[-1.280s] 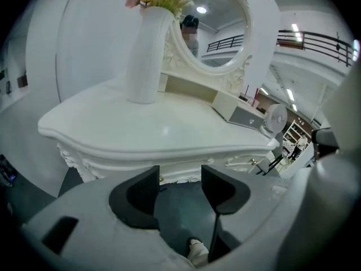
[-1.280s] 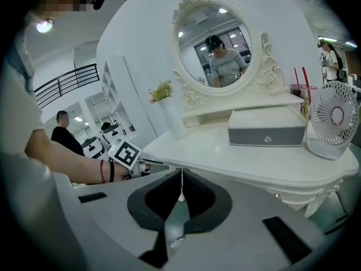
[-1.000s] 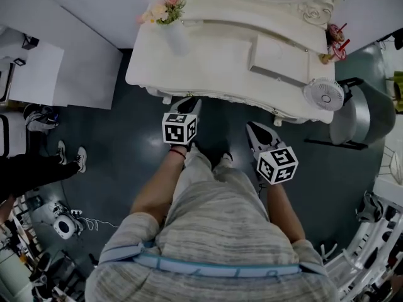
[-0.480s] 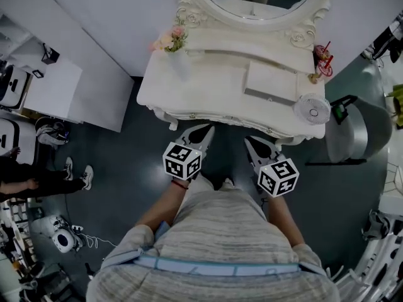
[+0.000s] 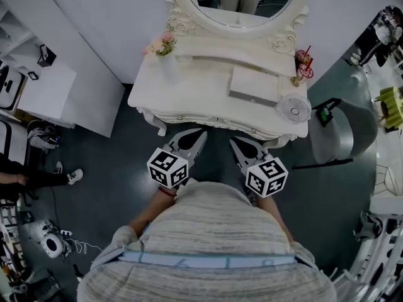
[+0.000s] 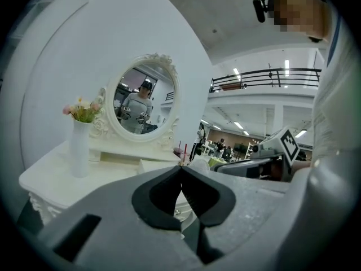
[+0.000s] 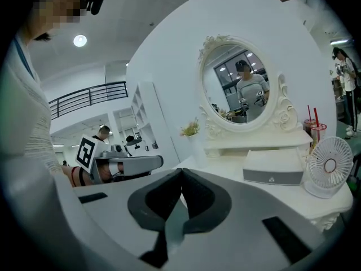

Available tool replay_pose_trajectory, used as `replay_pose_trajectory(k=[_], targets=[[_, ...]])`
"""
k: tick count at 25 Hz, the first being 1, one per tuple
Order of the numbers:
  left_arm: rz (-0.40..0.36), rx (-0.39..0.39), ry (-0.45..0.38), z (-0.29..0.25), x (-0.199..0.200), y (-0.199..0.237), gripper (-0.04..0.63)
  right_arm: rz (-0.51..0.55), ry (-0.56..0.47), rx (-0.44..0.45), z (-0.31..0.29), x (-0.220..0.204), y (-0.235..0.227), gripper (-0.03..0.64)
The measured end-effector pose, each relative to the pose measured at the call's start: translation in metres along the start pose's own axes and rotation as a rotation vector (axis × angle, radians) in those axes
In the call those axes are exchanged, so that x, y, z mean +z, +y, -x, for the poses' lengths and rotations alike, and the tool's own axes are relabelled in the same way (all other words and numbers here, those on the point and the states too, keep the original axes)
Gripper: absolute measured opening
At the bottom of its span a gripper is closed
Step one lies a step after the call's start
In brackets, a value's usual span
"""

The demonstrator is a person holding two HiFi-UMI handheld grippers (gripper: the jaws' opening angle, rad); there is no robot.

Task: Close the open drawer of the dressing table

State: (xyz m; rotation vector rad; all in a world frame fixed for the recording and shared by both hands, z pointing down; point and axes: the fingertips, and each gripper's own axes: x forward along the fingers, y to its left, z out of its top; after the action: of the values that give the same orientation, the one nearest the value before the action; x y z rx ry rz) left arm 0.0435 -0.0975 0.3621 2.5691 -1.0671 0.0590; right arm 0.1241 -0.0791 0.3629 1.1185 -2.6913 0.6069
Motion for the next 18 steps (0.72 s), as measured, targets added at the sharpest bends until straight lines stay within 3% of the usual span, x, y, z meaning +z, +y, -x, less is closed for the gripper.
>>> replay_pose_trajectory(k=[7,12,18], targets=[[0.007,-0.025,0.025,0.002,-0.008,-0.022,0.014,-0.065,-0.024,-0.041,0.018,0.001,-0.015,0.009],[0.010,-0.015,0.017,0.001,0.004,-0.022,0.014,-0.052,-0.016,-0.018,0.016,0.006,-0.007,0.009],[0.016,-0.061,0.034,-0.010,0.001,-0.031,0.014,-0.049,-0.008,0.010,0.010,0.003,-0.002,0.009]])
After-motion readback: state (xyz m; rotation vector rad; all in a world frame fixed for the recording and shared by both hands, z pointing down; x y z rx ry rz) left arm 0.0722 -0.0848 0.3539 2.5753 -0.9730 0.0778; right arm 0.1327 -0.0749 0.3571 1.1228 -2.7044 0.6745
